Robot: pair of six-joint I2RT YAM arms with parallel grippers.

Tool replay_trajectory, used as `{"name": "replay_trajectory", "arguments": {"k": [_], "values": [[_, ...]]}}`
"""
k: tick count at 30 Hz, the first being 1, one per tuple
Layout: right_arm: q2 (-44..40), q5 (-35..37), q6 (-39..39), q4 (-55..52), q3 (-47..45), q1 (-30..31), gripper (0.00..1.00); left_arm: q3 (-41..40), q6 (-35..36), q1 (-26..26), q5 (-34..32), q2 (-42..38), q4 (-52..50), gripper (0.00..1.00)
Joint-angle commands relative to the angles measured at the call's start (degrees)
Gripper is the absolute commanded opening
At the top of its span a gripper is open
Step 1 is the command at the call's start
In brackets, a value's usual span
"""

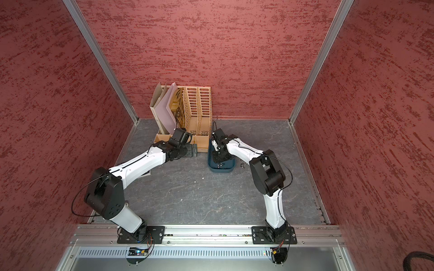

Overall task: Take out the wing nut from the storage box
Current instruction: Pick up the wing nut from the storage box.

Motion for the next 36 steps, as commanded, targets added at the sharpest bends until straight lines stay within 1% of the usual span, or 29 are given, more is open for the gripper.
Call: {"name": "replay_trajectory", "arguments": {"k": [1, 6, 11, 16, 18, 20, 22, 28, 36], "values": [[1.03, -0.45, -1.00, -2.07, 1.90, 0.50, 0.45, -0.52, -0.12, 0.38, -0.48, -0.88, 0.98, 1.00], [3.49, -0.34, -1.48, -3.21, 3.06, 0.85, 0.46, -0.21, -0.02, 0.43, -0.29, -0.64, 0.90, 1.00], [6.73, 2.04, -1.71, -4.96, 5.40, 1.90, 0.45, -0.08, 0.19, 0.60, -0.39, -0.70, 0.81, 1.00], [9.25, 7.35, -1.22, -6.74, 7.57, 2.18, 0.36, 0.01, 0.34, 0.82, -0.37, -0.80, 0.63, 1.00], [9.46, 9.46, -1.04, -6.63, 7.84, 2.18, 0.28, 0.10, 0.36, 0.94, -0.47, -0.81, 0.63, 1.00], [9.55, 10.68, -0.93, -6.14, 8.19, 2.10, 0.19, 0.18, 0.40, 1.04, -0.54, -0.81, 0.63, 1.00], [9.63, 10.77, -0.85, -5.55, 8.77, 1.87, 0.14, 0.10, 0.44, 1.12, -0.38, -0.77, 0.68, 1.00], [9.75, 11.55, -0.52, -4.87, 11.84, 0.44, 0.09, -0.12, 0.43, 1.55, -0.38, -0.73, 0.72, 1.00], [9.41, 11.03, -1.57, -5.53, 15.53, -1.07, 0.05, 0.42, 0.54, 1.83, 0.46, 0.27, 0.99, 1.00]]}}
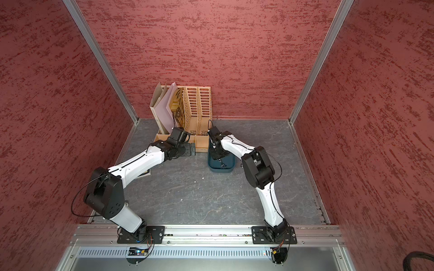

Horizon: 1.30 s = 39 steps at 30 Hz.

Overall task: Take out the wing nut from the storage box
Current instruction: Pick up the wing nut from the storage box, then place the wing nut at the center of the board.

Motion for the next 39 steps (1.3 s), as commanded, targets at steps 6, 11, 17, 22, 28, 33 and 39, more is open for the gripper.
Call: {"name": "replay_trajectory", "arguments": {"k": [6, 11, 17, 22, 28, 33, 39], "values": [[-4.31, 0.73, -0.22, 1.13, -0.32, -0.65, 0.04, 2.63, 1.57, -1.34, -0.12, 2.25, 0.64, 1.00], [-7.91, 1.79, -0.19, 0.49, -1.82, -0.75, 0.03, 2.49, 1.39, -1.52, -0.06, 2.07, 0.90, 1.00], [-14.82, 1.81, 0.11, 0.41, -5.76, -2.42, 0.03, 2.39, 1.19, -1.85, -0.03, 1.73, 1.05, 1.00], [-21.00, 3.57, 0.28, -0.13, -11.21, -6.17, 0.03, 2.65, 1.29, -2.31, -0.01, 1.65, 1.07, 1.00], [-27.87, 4.56, 1.62, 1.16, -21.26, -11.72, 0.03, 2.98, 1.34, -2.66, 0.24, 1.93, 1.16, 1.00], [-29.59, 4.41, 2.44, 3.39, -27.94, -15.26, 0.04, 3.82, 1.57, -2.99, 0.11, 2.25, 0.99, 1.00], [-26.76, 3.47, 3.32, 7.21, -31.99, -16.04, 0.03, 3.83, 1.61, -3.24, -0.15, 2.17, 0.81, 1.00]]}}
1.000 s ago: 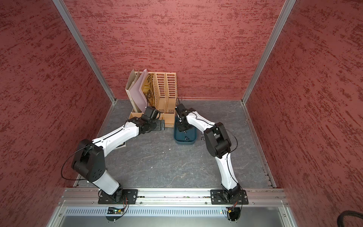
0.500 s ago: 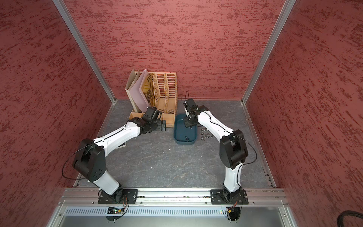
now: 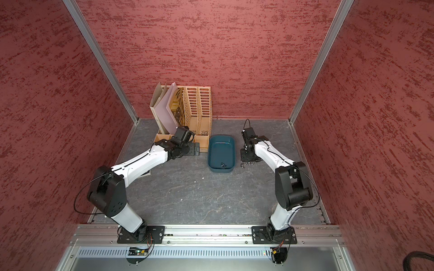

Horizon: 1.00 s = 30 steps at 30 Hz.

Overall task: Take out the wing nut from the storage box
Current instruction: Place the wing nut at the center of the board.

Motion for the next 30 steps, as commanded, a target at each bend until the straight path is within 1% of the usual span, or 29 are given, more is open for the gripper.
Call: {"name": "replay_trajectory", "arguments": {"k": [1, 11, 17, 21, 24, 30], "values": [[1.99, 0.26, 1.21, 4.37, -1.03, -0.29, 0.03, 1.03, 0.70, -0.37, -0.35, 0.47, 0.77, 1.00], [8.26, -1.79, 1.57, 7.10, -1.03, -0.39, 0.03, 0.84, 1.01, -0.24, -1.19, 0.29, 0.37, 1.00], [9.36, -1.36, 1.66, 7.13, -0.31, -0.38, 0.04, 0.91, 1.31, 0.11, -1.15, 0.29, 0.33, 1.00], [9.71, -1.62, 1.48, 6.54, 0.41, -0.37, 0.09, 0.59, 1.29, 0.29, -1.03, 0.20, 0.50, 1.00], [10.16, -1.72, 1.37, 6.14, 0.70, -0.39, 0.17, 0.40, 1.16, 0.38, -0.87, 0.20, 0.72, 1.00], [9.71, -1.38, 1.66, 5.54, 0.98, -0.37, 0.20, 0.45, 1.30, 0.55, -0.89, 0.04, 0.77, 1.00]]}}
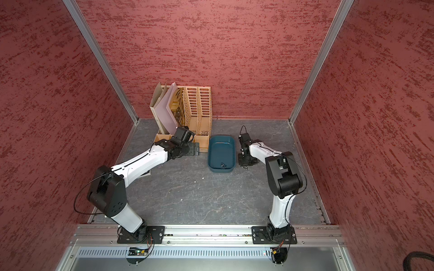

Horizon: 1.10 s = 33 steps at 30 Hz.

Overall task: Take out the wing nut from the storage box
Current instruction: Place the wing nut at the center of the board, then pick up the storage box at the center of the board.

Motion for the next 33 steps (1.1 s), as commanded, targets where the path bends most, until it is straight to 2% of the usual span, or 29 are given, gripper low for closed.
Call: {"name": "replay_trajectory", "arguments": {"k": [1, 6, 14, 27, 33], "values": [[-0.69, -0.18, 0.64, -0.29, 1.95, -0.27, 0.21, 0.48, 0.87, 0.38, -0.28, 0.03, 0.81, 1.00], [-4.46, -0.47, 0.25, -2.36, 4.49, -0.28, 0.24, 0.33, 0.93, 0.49, -0.13, 0.02, 0.90, 1.00], [-6.22, -7.76, 1.33, -0.03, 7.81, 0.50, 0.36, 0.31, 0.68, -0.37, 0.74, 0.03, 1.10, 1.00], [0.18, -9.45, 2.72, 1.39, 12.48, 3.57, 0.39, -1.17, 0.36, -0.57, -0.15, -1.03, 1.17, 1.00], [2.76, -6.46, 4.67, 0.59, 13.40, 3.77, 0.34, -1.49, 0.67, -0.57, -1.09, -1.80, 0.81, 1.00]]}}
